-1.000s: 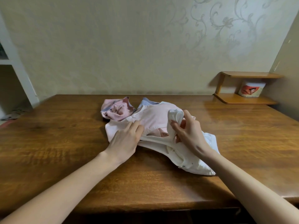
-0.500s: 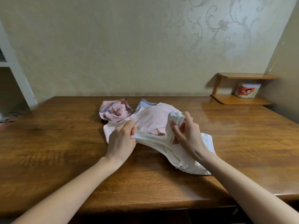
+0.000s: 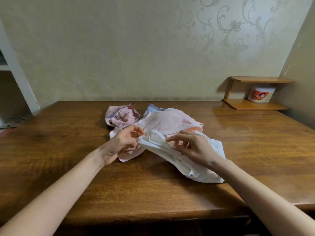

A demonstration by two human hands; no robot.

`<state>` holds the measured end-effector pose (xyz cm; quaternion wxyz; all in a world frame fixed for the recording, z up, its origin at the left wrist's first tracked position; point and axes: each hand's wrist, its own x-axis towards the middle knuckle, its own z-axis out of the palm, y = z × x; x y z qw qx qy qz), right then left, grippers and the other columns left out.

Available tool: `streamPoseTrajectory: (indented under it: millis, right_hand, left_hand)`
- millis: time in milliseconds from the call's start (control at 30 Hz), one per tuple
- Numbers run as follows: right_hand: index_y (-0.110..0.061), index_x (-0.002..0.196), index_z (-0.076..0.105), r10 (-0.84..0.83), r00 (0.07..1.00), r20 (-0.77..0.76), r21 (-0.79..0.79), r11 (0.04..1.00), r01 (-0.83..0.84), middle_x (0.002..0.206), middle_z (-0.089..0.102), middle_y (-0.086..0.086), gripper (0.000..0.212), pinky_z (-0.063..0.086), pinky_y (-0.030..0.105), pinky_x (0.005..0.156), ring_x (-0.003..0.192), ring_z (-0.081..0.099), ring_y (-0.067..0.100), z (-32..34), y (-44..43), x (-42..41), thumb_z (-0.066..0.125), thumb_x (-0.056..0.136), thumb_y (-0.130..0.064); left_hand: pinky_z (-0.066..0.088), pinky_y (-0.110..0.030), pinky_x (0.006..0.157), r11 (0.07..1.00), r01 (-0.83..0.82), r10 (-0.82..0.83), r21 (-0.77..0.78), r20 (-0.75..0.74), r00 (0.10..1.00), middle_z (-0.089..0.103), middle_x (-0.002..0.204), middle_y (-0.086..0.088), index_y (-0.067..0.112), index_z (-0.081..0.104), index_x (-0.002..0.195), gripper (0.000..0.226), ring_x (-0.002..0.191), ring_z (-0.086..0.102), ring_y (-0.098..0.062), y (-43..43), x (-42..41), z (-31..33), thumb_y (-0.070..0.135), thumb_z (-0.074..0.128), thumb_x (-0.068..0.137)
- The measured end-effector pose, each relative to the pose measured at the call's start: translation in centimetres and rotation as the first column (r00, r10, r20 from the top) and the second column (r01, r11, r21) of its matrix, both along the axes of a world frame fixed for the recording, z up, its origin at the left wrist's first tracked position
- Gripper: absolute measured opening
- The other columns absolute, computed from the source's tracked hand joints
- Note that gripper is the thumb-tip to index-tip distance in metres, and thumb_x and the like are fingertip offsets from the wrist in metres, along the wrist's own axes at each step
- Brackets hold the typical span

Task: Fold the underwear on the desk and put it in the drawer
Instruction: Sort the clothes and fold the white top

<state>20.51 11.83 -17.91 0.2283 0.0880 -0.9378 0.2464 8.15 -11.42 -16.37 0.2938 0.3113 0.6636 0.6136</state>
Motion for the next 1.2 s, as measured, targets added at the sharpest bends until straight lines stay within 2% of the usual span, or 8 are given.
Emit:
streamPoseTrajectory:
  millis: [133, 267, 467, 567, 733, 867, 1000, 1200]
  right_hand:
    - [-0.039, 0.108, 0.067, 0.022, 1.000, 0.006, -0.003, 1.000, -0.022, 0.091, 0.059, -0.017, 0.028, 0.042, 0.007, 0.066, 0.073, 0.055, -0.005, 0.2, -0.1, 0.1, 0.062, 0.088, -0.020]
    - [-0.040, 0.106, 0.068, 0.042, 0.999, 0.016, 0.013, 0.999, -0.042, 0.086, 0.051, -0.025, 0.033, 0.040, 0.006, 0.066, 0.075, 0.053, -0.006, 0.2, 0.1, 0.0, 0.061, 0.089, -0.013]
    - [-0.031, 0.103, 0.068, -0.218, 0.958, -0.187, -0.217, 0.960, 0.176, 0.100, 0.064, -0.010, 0.026, 0.050, 0.032, 0.079, 0.091, 0.058, 0.010, 0.4, 2.0, -0.5, 0.063, 0.081, -0.017]
    - [-0.023, 0.110, 0.063, -0.484, 0.871, 0.086, -0.182, 0.851, 0.492, 0.106, 0.064, -0.006, 0.029, 0.050, 0.038, 0.086, 0.097, 0.056, 0.014, 0.8, 5.7, -0.2, 0.063, 0.086, -0.040]
    - [-0.021, 0.100, 0.066, -0.214, 0.767, 0.604, -0.275, 0.848, 0.453, 0.101, 0.067, 0.000, 0.032, 0.047, 0.024, 0.072, 0.092, 0.062, 0.014, 1.3, 8.6, 1.4, 0.070, 0.079, -0.045]
    - [-0.015, 0.087, 0.072, 0.006, 0.791, 0.612, -0.377, 0.881, 0.285, 0.088, 0.072, 0.003, 0.028, 0.050, 0.022, 0.065, 0.080, 0.067, 0.016, 2.4, 8.0, 2.3, 0.077, 0.070, -0.038]
    - [0.007, 0.119, 0.051, 0.383, 0.837, 0.391, -0.761, 0.646, 0.059, 0.103, 0.065, 0.016, 0.066, 0.057, 0.029, 0.065, 0.081, 0.067, 0.024, 4.6, 7.0, 3.1, 0.078, 0.071, -0.029]
    - [0.006, 0.112, 0.053, 0.428, 0.842, 0.328, -0.838, 0.544, 0.050, 0.091, 0.060, 0.015, 0.060, 0.053, 0.028, 0.058, 0.070, 0.063, 0.021, 6.8, 0.0, -1.4, 0.079, 0.061, -0.012]
  left_hand:
    - [0.034, -0.024, 0.061, 0.985, -0.040, 0.027, -0.166, -0.078, 0.997, 0.057, 0.097, -0.006, 0.016, 0.056, 0.106, 0.048, 0.079, 0.046, -0.021, 0.6, -0.1, 0.4, 0.052, 0.057, 0.074]
    - [0.037, -0.015, 0.068, 0.934, -0.001, -0.089, -0.358, -0.233, 0.968, 0.055, 0.113, 0.018, 0.035, 0.054, 0.120, 0.090, 0.081, 0.048, -0.002, 2.0, -0.1, 1.2, 0.089, 0.050, 0.049]
    - [0.045, -0.015, 0.059, 0.939, 0.179, -0.207, -0.295, -0.065, 0.976, 0.063, 0.084, 0.007, 0.028, 0.061, 0.083, 0.057, 0.075, 0.056, -0.007, 2.0, -0.8, 2.1, 0.069, 0.076, 0.047]
    - [0.054, -0.019, 0.065, 0.948, 0.127, -0.142, -0.293, -0.030, 0.989, 0.067, 0.099, -0.002, 0.025, 0.062, 0.103, 0.072, 0.084, 0.061, -0.013, 1.6, -1.1, 2.0, 0.071, 0.072, 0.049]
    - [0.046, -0.017, 0.064, 0.952, -0.069, -0.037, -0.297, -0.336, 0.941, 0.049, 0.077, -0.005, 0.014, 0.048, 0.075, 0.025, 0.072, 0.052, -0.013, 2.2, -0.4, 1.8, 0.033, 0.054, 0.091]
    - [0.038, -0.016, 0.059, 0.978, -0.130, 0.043, -0.164, -0.451, 0.892, 0.046, 0.068, 0.003, 0.012, 0.049, 0.073, 0.020, 0.066, 0.045, -0.010, 2.1, -0.5, 2.4, 0.018, 0.065, 0.086]
    - [0.047, -0.023, 0.060, 0.984, -0.158, 0.176, 0.085, -0.292, 0.940, 0.057, 0.084, -0.001, 0.018, 0.058, 0.085, 0.021, 0.076, 0.057, -0.014, 0.0, -1.7, 4.8, 0.005, 0.072, 0.076]
    - [0.050, -0.012, 0.060, 0.797, -0.346, 0.427, 0.496, -0.056, 0.903, 0.065, 0.077, 0.011, 0.020, 0.058, 0.092, 0.028, 0.069, 0.062, 0.000, -3.2, -3.8, 7.7, -0.006, 0.056, 0.082]
